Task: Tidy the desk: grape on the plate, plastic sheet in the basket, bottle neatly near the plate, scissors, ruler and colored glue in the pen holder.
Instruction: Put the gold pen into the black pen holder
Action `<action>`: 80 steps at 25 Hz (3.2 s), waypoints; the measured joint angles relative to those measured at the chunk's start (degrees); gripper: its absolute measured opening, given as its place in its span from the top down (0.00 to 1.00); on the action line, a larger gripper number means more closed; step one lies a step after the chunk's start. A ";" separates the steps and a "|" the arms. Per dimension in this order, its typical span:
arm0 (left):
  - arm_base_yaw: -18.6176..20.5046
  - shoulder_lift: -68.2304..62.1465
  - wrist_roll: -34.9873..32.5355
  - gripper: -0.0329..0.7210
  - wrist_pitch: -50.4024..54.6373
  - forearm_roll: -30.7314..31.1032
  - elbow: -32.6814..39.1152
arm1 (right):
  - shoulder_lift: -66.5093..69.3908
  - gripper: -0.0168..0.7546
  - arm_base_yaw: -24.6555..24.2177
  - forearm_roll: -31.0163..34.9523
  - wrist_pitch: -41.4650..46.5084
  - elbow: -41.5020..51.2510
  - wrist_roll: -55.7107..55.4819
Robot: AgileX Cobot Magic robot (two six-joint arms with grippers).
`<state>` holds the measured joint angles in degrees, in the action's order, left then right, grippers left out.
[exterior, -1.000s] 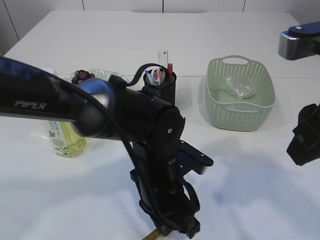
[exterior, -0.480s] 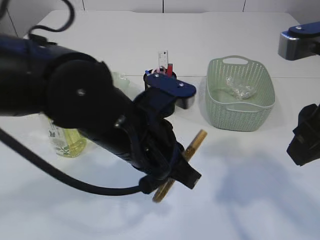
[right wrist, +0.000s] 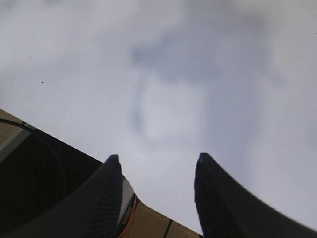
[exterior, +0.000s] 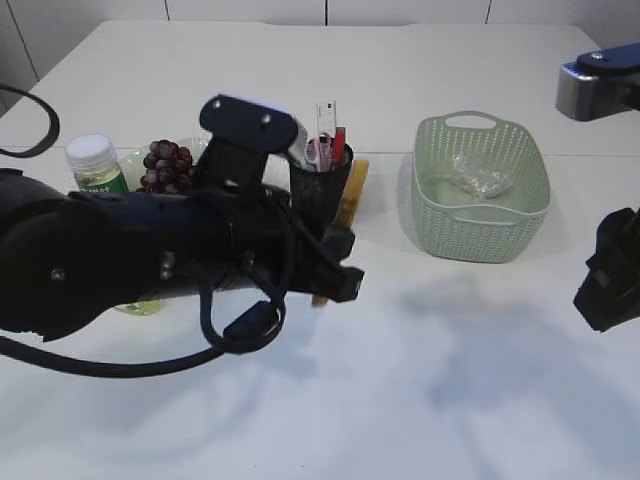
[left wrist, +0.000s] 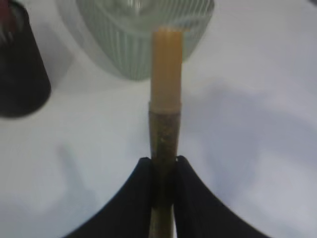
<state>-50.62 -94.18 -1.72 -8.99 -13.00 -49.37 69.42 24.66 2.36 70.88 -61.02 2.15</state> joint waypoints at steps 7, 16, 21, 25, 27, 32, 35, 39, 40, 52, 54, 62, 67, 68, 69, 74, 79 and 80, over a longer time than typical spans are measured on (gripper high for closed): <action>3.83 -5.33 0.00 0.84 -24.19 1.99 -0.44 | 0.00 0.48 0.00 0.00 0.00 0.00 0.13; 11.98 -16.24 0.00 0.84 -28.40 4.48 -14.29 | 0.00 0.48 0.00 -0.42 0.00 0.00 0.41; 14.11 -22.77 0.00 0.84 -28.29 4.74 -21.64 | 0.00 0.48 0.00 -1.30 0.00 0.00 0.63; 14.25 -27.33 0.00 0.84 -26.44 4.83 -27.27 | 0.00 0.48 0.00 -1.89 0.00 0.00 0.76; 14.25 -29.30 0.00 0.84 -25.92 4.96 -29.53 | 0.00 0.48 0.00 -2.36 0.00 0.00 0.76; 14.34 -31.70 0.00 0.84 -24.81 4.99 -31.74 | 0.00 0.48 0.00 -3.22 0.00 0.00 0.76; 14.96 -32.06 0.00 0.83 -24.58 4.99 -31.74 | 0.00 0.48 0.00 -4.02 0.00 0.00 0.76; 15.85 -32.27 0.00 0.83 -23.66 4.99 -31.74 | 0.00 0.48 0.00 -4.13 0.00 0.00 0.76; 15.98 -32.27 0.00 0.83 -23.38 4.99 -31.83 | 0.00 0.48 0.00 -4.13 0.00 0.00 0.85; 16.11 -32.38 0.00 0.78 -20.78 5.09 -31.94 | 0.00 0.48 0.00 -4.13 0.00 0.00 0.85; 16.11 -32.38 0.00 0.71 -20.42 5.09 -31.94 | 0.00 0.48 0.00 -4.13 0.00 0.00 0.85; 16.11 -32.11 0.00 0.48 -19.63 5.09 -31.94 | 0.00 0.48 0.00 -3.51 0.00 0.00 0.85; 16.11 -25.64 0.00 0.47 -9.00 5.09 -31.94 | 0.00 0.48 0.00 -3.07 0.00 0.00 0.85; 16.11 -23.78 0.00 0.47 -5.21 5.09 -31.94 | 0.00 0.48 0.00 -3.02 0.00 0.00 0.85; 16.11 -21.48 0.00 0.47 -1.86 5.09 -31.94 | 0.00 0.48 0.00 -2.92 0.00 0.00 0.74; 16.11 -9.99 0.00 0.47 16.20 5.21 -31.94 | 0.00 0.48 0.00 -2.88 0.13 -3.31 -1.12; 16.11 0.85 0.00 0.47 28.87 5.32 -31.94 | 0.00 0.48 0.00 -2.36 0.25 -8.02 -4.34; 16.11 2.68 0.00 0.47 31.15 5.25 -31.94 | 0.00 0.48 0.00 -2.36 0.25 -8.62 -4.78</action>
<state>-34.51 -91.50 -1.72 22.16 -7.75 -81.32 69.42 24.66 0.00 71.14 -69.64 -2.63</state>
